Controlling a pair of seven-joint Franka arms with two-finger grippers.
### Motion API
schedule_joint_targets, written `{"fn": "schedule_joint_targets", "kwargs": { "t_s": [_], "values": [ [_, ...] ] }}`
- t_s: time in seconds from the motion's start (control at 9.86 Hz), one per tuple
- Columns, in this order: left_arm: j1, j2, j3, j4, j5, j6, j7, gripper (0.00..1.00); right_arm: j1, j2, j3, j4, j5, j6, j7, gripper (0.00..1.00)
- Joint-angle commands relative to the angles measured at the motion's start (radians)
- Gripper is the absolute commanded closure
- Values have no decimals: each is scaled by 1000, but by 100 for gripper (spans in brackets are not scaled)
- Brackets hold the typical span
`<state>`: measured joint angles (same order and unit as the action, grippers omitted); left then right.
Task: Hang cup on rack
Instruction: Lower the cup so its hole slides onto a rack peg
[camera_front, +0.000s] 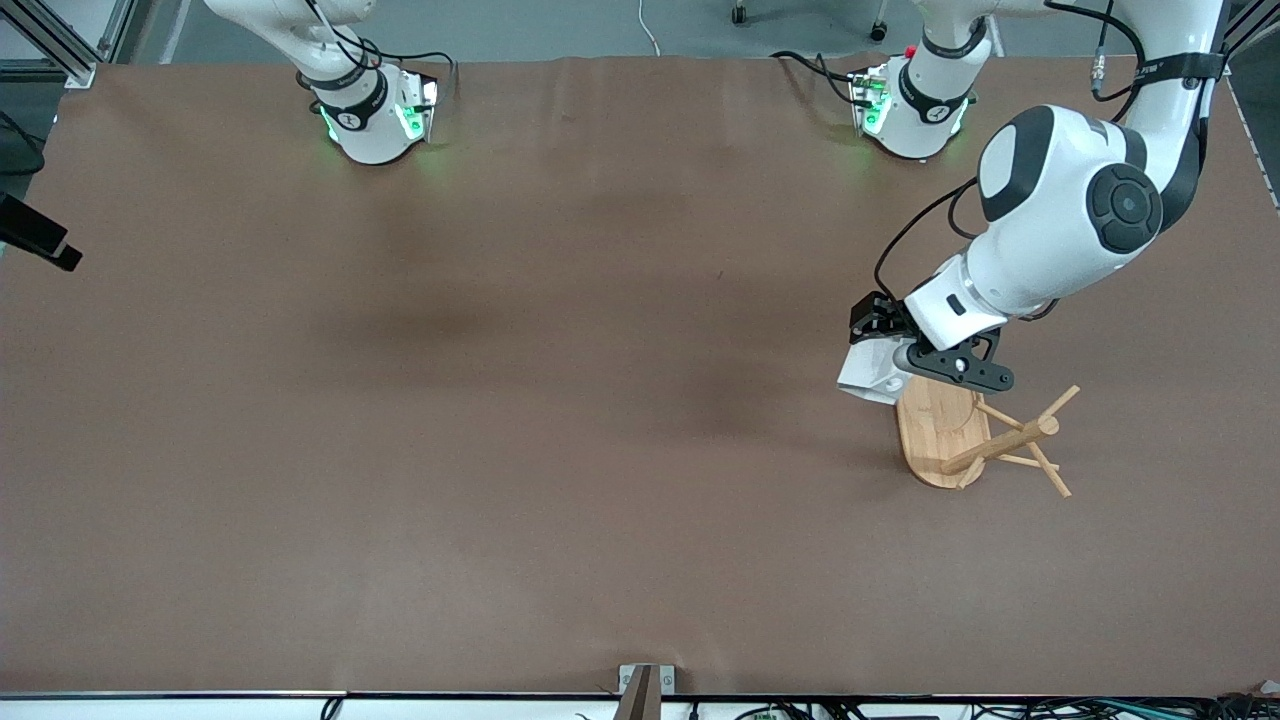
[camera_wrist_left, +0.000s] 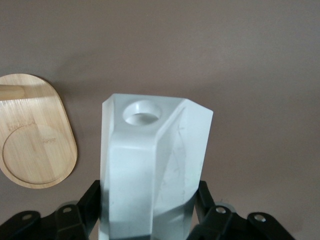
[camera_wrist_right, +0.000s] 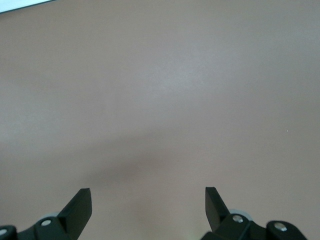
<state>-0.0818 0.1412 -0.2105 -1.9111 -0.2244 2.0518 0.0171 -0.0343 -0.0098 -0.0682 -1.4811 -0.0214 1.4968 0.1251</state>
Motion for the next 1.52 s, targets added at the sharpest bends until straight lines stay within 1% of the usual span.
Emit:
{"fn": "schedule_joint_targets", "kwargs": {
  "t_s": [0.0, 0.1, 0.2, 0.51, 0.71, 1.01, 1.42],
  "values": [
    [-7, 15, 33, -43, 8, 24, 9, 100, 10, -2, 8, 8, -18, -13, -16, 0],
    [-4, 15, 40, -45, 7, 24, 9, 100, 10, -2, 8, 7, -18, -15, -18, 0],
    [-4, 15, 68, -45, 8, 22, 24, 100, 10, -2, 5, 7, -18, -15, -7, 0],
    [-4, 27, 117, -31, 5, 22, 124, 100, 11, -2, 1, 10, -17, -4, -2, 0],
    [-3, 35, 122, -23, 2, 24, 155, 100, -2, -2, -1, 10, -8, -9, -7, 0],
    [-3, 43, 155, -5, 0, 24, 210, 100, 7, -2, 7, 10, -8, -7, -4, 0],
    [1, 64, 181, 0, -1, 40, 247, 100, 5, -1, 5, 10, -11, 0, -4, 0]
  ]
}}
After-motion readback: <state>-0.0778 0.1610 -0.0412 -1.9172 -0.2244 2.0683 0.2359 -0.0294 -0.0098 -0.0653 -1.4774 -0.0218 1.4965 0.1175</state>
